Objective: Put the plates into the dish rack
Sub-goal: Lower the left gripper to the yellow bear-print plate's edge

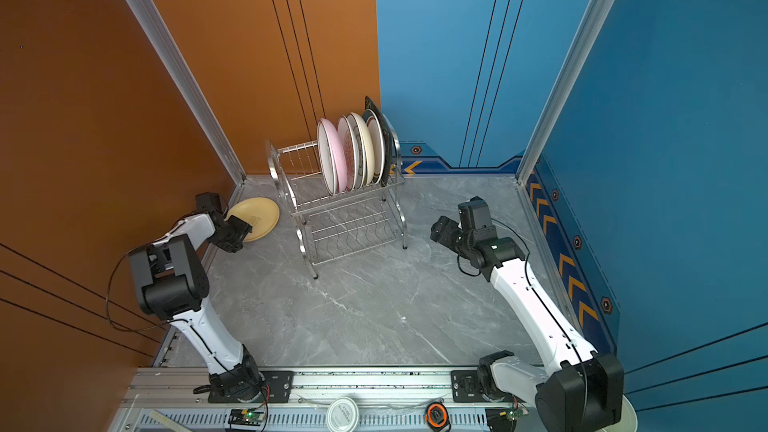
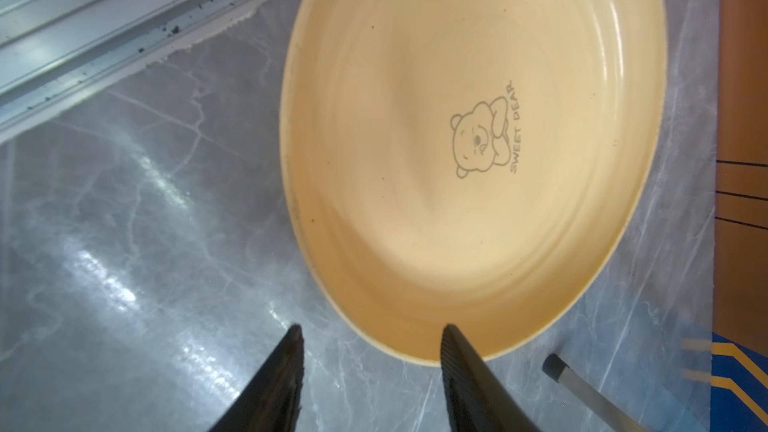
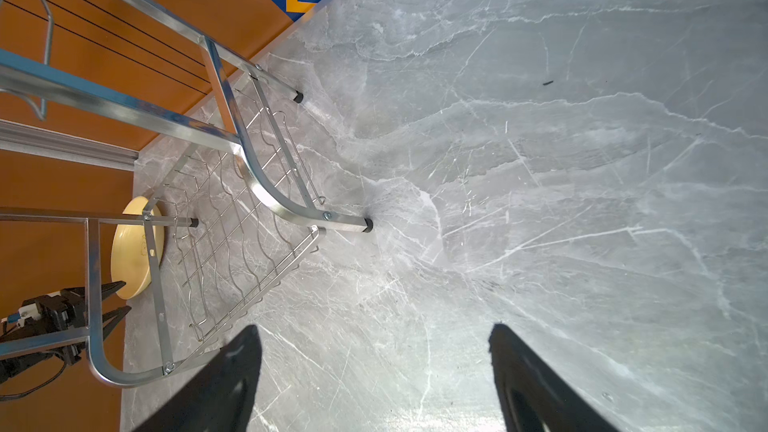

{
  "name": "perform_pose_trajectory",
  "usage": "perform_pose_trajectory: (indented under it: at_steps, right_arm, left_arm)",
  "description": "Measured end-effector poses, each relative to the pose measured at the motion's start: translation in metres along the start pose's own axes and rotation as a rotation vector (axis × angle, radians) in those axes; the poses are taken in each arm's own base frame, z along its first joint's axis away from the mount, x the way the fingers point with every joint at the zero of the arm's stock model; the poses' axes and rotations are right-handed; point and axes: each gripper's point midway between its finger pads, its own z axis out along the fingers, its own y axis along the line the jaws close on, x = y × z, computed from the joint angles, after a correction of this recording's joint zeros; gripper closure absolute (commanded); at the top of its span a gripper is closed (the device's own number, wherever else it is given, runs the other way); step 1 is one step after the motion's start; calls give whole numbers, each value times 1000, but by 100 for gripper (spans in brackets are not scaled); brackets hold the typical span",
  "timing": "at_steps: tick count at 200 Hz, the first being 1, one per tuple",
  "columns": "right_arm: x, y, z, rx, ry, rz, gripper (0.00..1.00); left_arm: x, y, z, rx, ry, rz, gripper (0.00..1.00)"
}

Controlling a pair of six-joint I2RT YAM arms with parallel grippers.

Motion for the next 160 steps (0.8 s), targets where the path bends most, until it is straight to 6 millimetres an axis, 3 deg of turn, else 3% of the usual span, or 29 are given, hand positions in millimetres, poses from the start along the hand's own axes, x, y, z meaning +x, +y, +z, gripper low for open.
perform_pose_trajectory:
  at_steps: [109, 160]
  right_arm:
    - [-5, -3, 9, 20, 11, 12, 13]
    - [-11, 2, 7, 6, -5, 11, 13]
  left_arm:
    - [-12, 0, 30, -47, 10, -64, 54]
    - [-15, -3, 33, -47, 6, -73, 61]
